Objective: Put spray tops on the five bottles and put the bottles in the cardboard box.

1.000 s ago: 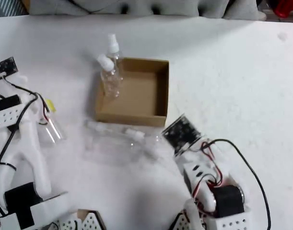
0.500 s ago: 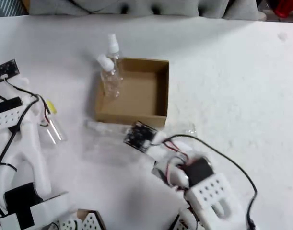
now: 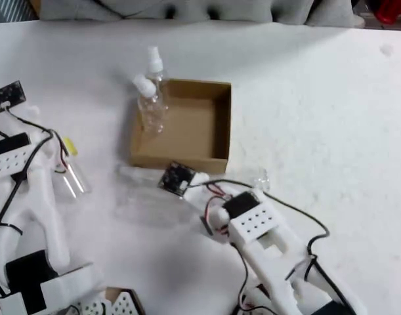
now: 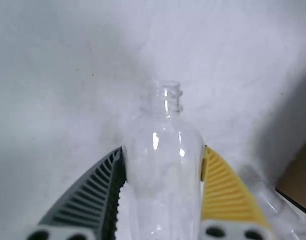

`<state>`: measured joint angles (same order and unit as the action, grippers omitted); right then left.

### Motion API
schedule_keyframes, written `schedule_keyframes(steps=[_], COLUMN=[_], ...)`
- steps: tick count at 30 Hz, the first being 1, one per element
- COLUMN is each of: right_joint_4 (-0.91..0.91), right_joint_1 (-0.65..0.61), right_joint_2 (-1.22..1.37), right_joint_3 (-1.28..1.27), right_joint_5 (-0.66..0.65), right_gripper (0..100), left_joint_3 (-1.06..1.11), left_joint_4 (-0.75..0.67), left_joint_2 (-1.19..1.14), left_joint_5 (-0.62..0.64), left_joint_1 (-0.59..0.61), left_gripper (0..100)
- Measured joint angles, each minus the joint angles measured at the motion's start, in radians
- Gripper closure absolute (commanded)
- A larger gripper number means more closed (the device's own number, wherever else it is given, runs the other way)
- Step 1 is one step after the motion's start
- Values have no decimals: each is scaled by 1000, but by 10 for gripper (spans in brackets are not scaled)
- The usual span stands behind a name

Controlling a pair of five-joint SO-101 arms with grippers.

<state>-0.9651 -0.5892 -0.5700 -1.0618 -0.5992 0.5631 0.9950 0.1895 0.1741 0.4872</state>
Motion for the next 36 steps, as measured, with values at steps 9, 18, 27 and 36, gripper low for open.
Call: schedule_keyframes(steps=[9, 18, 27, 36], right_joint_4=[71, 143, 190, 195], right_joint_1=[0, -9, -34, -29], right_joint_2=[78, 167, 167, 167], right_joint_3=[9, 9, 9, 9], right_joint_5=[0, 0, 91, 92], right_gripper=[878, 794, 863, 979], left_joint_3=[0, 0, 0, 0], left_joint_4=[0, 0, 0, 0], left_joint_2=[0, 0, 0, 0], left_joint_5=[0, 0, 0, 0], left_joint_1=[0, 0, 0, 0], left_gripper=[980, 980, 980, 980])
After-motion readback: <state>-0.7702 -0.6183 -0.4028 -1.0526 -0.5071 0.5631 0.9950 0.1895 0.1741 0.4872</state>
